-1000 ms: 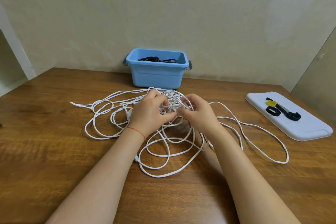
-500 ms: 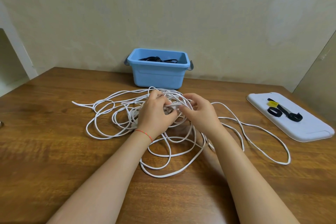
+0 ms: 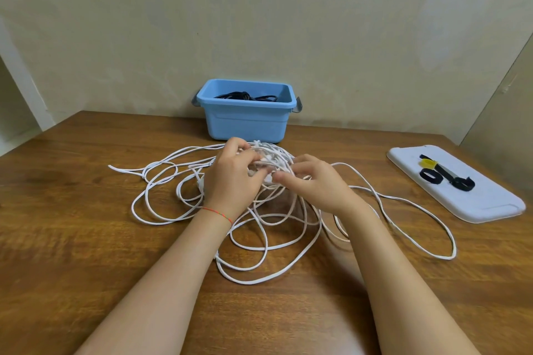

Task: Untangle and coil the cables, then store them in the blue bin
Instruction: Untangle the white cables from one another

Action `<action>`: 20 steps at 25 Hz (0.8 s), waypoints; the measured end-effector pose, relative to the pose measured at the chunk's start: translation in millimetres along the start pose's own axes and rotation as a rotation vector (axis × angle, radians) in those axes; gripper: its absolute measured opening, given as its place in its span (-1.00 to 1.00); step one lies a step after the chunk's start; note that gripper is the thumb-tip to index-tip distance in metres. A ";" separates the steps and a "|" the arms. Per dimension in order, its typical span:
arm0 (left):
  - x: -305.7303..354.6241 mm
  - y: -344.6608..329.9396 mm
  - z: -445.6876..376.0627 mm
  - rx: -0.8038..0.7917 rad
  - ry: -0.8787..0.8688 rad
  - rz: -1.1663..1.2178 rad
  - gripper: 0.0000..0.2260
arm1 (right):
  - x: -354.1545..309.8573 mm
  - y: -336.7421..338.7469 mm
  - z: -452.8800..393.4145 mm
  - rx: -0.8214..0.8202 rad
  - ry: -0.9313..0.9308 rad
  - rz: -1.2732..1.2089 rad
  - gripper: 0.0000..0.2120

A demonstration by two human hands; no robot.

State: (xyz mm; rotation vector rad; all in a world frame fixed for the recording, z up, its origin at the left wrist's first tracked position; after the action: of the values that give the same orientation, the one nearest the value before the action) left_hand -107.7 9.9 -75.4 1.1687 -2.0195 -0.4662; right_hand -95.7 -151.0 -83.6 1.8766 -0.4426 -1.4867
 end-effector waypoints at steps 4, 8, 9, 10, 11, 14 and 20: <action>-10.7 7.6 0.2 0.119 0.085 -0.057 -0.83 | -6.2 -0.7 2.8 0.012 -0.082 -0.385 -0.41; -4.6 2.3 0.5 0.092 -0.043 -0.019 -0.83 | 0.4 25.2 -10.2 0.370 -0.125 -0.494 -0.81; -1.7 -0.7 0.2 0.063 -0.062 -0.002 -0.84 | -4.2 23.5 -17.1 0.314 -0.118 -0.405 -0.81; 0.7 -3.1 -0.3 0.039 -0.073 0.025 -0.84 | -7.6 17.5 -23.5 0.220 -0.133 -0.305 -0.77; 2.0 -4.1 -0.3 0.014 -0.066 0.069 -0.83 | -7.3 9.1 -28.7 0.114 -0.184 -0.208 -0.70; -4.0 -7.1 -2.0 -0.130 0.040 0.266 -0.73 | 8.0 -3.7 -35.6 -0.041 -0.378 -0.075 -0.59; -21.1 -1.2 -6.0 -0.247 0.296 0.288 -0.87 | 17.7 -7.3 -26.8 -0.073 -0.352 -0.234 -0.83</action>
State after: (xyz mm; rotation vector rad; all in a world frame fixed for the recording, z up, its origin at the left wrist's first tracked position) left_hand -95.9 27.6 -81.1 0.7343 -1.7766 -0.3611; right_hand -66.4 -149.2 -98.4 1.6556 -0.3303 -1.9759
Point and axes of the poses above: each hand's wrist, its own z-axis away from the middle knuckle, its own y-axis out of the back of the hand, x = y × z, the point moved 8 cm from there along -z, towards the middle knuckle, and after that the axes turned 2 degrees about -z, right-handed, at the moved point
